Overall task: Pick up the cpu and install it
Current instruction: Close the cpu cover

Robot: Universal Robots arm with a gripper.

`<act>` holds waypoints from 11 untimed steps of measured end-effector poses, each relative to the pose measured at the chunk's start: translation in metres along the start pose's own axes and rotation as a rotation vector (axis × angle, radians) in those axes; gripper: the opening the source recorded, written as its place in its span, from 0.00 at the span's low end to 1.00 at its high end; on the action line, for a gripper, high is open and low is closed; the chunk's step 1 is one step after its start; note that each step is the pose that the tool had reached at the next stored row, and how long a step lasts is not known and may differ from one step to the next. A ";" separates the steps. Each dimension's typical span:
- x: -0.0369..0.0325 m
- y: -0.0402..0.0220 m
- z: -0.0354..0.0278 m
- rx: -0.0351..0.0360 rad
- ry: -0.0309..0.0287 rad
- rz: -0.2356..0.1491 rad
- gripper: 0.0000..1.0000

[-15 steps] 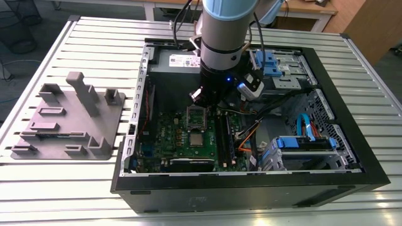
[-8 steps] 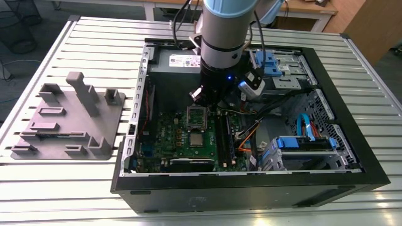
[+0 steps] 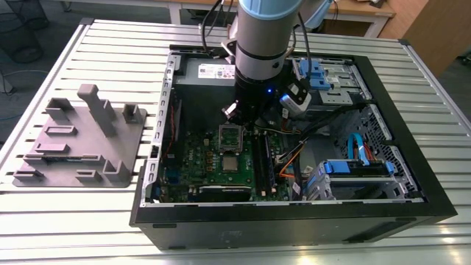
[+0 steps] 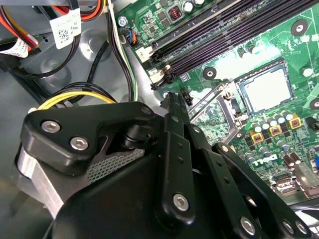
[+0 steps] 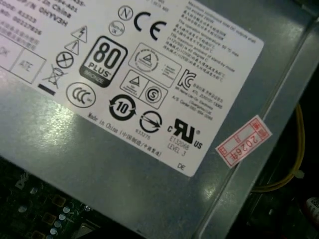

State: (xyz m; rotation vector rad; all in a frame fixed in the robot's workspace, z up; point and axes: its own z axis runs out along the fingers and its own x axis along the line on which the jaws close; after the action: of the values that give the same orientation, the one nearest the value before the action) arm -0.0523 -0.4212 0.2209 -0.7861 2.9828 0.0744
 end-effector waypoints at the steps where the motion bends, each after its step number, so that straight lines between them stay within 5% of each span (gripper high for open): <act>1: 0.0000 0.0000 0.0000 0.0001 0.0001 0.000 0.11; 11: 0.0016 0.0010 -0.0034 0.0015 0.0029 -0.034 0.11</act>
State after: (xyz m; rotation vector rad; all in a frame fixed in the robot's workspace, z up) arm -0.0543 -0.4214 0.2243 -0.8364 2.9708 0.0696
